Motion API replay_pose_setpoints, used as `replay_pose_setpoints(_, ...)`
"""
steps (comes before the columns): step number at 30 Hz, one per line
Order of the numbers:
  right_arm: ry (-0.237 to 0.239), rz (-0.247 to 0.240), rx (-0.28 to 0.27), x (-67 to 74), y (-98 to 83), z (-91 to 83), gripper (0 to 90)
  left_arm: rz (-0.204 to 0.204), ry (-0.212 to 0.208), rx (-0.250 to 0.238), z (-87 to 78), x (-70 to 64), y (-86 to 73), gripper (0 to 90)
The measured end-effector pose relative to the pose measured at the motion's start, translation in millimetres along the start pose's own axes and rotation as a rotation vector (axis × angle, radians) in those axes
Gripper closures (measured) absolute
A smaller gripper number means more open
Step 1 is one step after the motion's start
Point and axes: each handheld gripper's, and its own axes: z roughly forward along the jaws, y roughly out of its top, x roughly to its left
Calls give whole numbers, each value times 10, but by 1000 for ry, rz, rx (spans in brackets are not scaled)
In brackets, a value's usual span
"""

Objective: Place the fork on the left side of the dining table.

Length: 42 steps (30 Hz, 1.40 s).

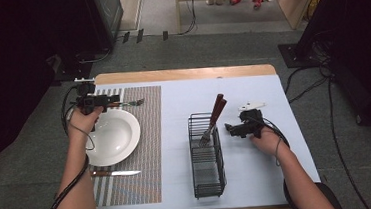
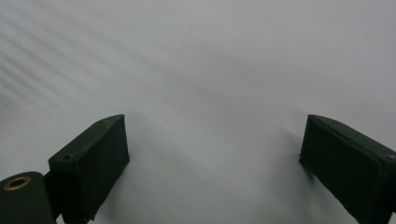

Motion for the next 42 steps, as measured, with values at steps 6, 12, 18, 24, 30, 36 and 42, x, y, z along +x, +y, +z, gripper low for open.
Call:
replay_pose_setpoints(6, 0, -2, 0, -1, 0, 0, 71, 31, -15, 4, -3, -152, -27, 318)
replay_pose_setpoints(12, 0, -2, -1, -1, 0, 0, 72, 59, -40, -5, 6, -322, -42, 313)
replay_pose_setpoints(18, -1, -2, -1, -1, 0, 0, 72, 97, -72, 6, 51, -497, -67, 308)
replay_pose_setpoints(24, -1, -3, 0, -1, 0, 0, 71, 134, -99, -4, 49, -686, -85, 298)
replay_pose_setpoints(30, -1, -3, 0, -1, 0, 0, 72, 207, -114, 7, 137, -944, -103, 287)
replay_pose_setpoints(36, -1, -4, -1, -2, 0, 0, 71, 242, -175, 0, 265, -1149, -170, 265)
replay_pose_setpoints(42, -1, -5, 0, -1, 0, 0, 71, 267, -192, 7, 369, -1305, -251, 263)
